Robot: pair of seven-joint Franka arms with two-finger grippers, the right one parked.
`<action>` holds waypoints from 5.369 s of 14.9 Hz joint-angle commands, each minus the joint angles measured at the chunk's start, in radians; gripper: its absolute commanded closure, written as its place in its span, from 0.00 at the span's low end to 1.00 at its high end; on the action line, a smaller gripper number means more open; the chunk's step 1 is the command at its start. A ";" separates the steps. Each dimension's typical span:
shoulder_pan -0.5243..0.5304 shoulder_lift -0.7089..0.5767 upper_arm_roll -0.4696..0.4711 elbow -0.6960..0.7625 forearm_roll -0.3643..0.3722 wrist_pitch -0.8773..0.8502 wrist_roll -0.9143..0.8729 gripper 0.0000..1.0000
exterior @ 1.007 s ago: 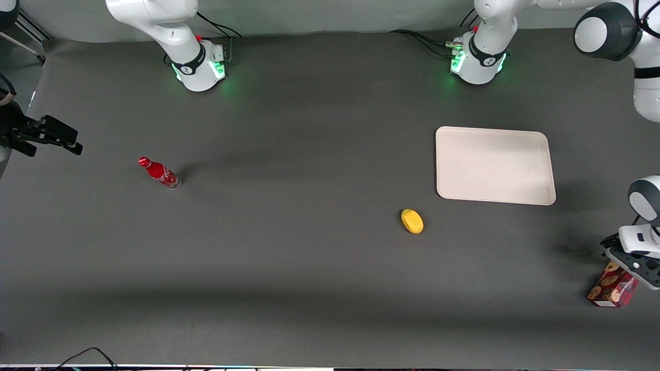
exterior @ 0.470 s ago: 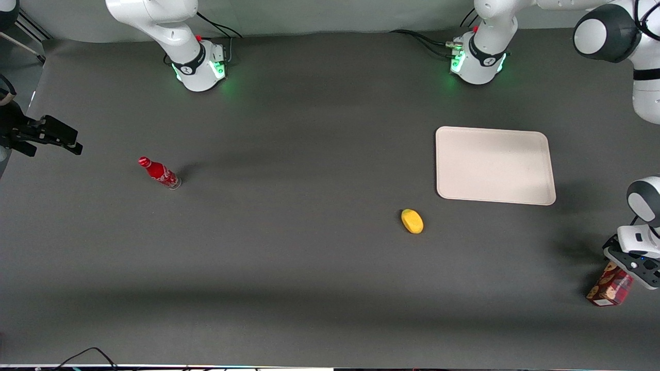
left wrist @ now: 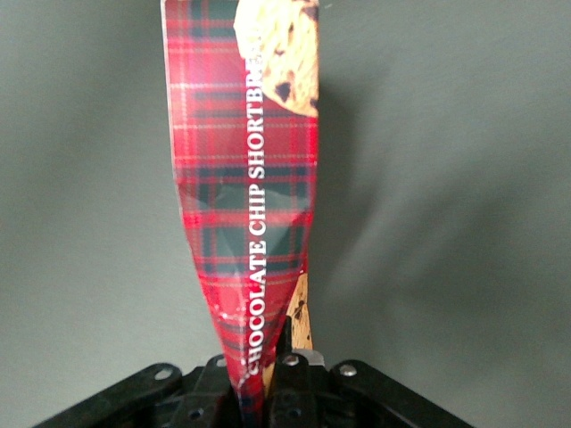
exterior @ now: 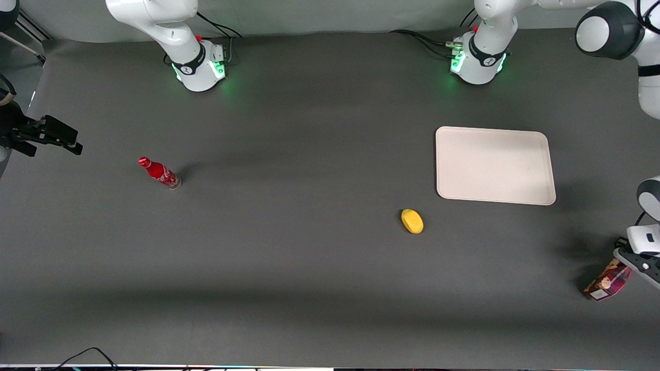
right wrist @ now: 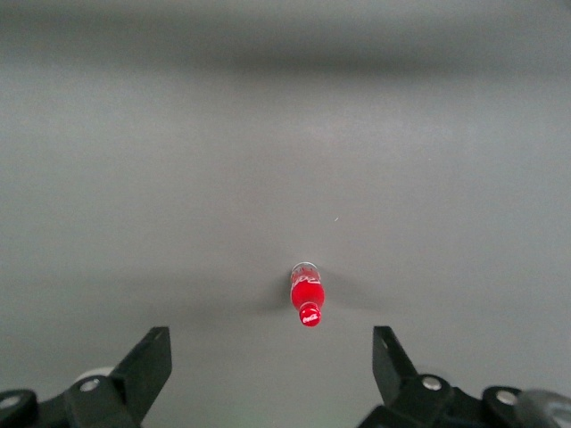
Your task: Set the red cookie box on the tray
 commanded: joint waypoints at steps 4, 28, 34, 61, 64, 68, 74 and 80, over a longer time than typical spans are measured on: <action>-0.073 -0.285 -0.008 -0.010 0.008 -0.497 -0.314 1.00; -0.209 -0.960 0.110 -1.005 -0.081 -0.231 -0.937 1.00; -0.403 -0.898 0.301 -1.073 -0.035 -0.131 -0.932 1.00; -0.455 -0.698 0.293 -0.593 -0.047 -0.518 -0.891 0.00; -0.455 -0.701 0.233 -0.424 -0.050 -0.637 -0.929 0.00; -0.433 -0.744 0.091 -0.326 -0.048 -0.675 -1.026 0.00; -0.361 -0.896 -0.009 -0.324 -0.151 -0.799 -1.031 0.00; -0.337 -0.862 -0.061 -0.318 -0.147 -0.783 -1.055 0.00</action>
